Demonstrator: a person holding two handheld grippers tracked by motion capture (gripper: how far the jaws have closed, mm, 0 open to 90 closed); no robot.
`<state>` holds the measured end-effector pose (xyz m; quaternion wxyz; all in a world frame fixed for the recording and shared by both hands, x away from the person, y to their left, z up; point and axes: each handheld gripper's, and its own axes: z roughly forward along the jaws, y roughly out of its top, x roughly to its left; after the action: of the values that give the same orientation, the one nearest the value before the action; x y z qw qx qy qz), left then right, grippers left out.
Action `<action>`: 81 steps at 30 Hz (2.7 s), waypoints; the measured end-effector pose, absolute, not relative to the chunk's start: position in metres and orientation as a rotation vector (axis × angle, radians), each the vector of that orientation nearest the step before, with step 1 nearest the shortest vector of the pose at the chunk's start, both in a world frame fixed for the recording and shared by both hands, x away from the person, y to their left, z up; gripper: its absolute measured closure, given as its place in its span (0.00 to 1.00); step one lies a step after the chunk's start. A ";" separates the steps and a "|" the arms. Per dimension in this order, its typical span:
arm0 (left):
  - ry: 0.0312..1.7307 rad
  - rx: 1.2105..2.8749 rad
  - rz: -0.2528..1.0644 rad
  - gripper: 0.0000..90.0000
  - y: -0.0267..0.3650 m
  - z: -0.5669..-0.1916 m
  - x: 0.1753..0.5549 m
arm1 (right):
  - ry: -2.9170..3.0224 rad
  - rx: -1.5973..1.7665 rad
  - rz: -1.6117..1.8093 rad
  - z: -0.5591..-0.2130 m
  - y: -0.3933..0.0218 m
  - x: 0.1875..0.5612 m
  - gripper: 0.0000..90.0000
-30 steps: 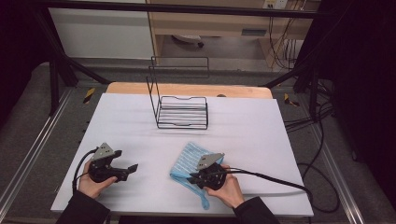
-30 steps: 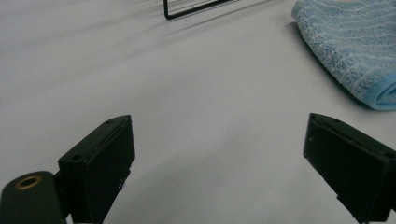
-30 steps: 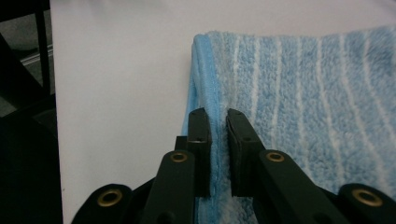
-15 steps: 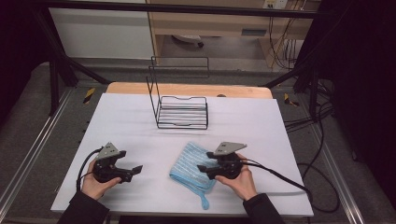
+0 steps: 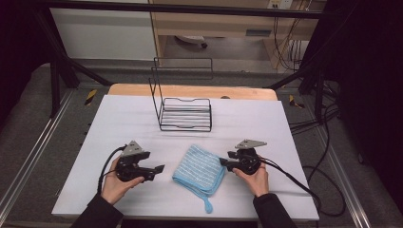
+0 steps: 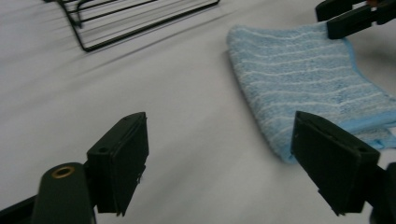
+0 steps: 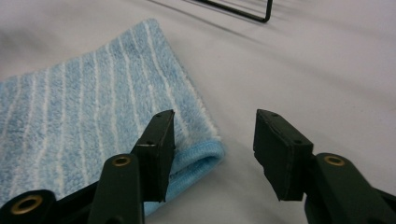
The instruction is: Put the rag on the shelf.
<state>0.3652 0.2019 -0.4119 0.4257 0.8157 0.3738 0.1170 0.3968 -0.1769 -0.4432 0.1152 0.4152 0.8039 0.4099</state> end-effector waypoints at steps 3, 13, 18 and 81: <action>0.916 2.074 0.261 0.29 0.181 -0.413 0.367 | 2.375 1.220 1.170 -0.446 -0.176 0.398 0.61; 0.900 2.164 0.102 0.49 0.153 -0.438 0.367 | 2.403 1.281 1.172 -0.452 -0.172 0.397 0.73; 0.897 2.173 0.040 0.61 0.150 -0.445 0.364 | 2.405 1.326 1.183 -0.453 -0.172 0.398 0.76; 0.986 2.111 0.294 0.10 0.176 -0.410 0.384 | 2.364 1.123 1.337 -0.433 -0.178 0.386 0.05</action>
<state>0.3842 0.1764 -0.4100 0.3863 0.8292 0.3872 0.1155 0.3859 -0.1778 -0.4334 0.1010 0.3802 0.8003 0.4524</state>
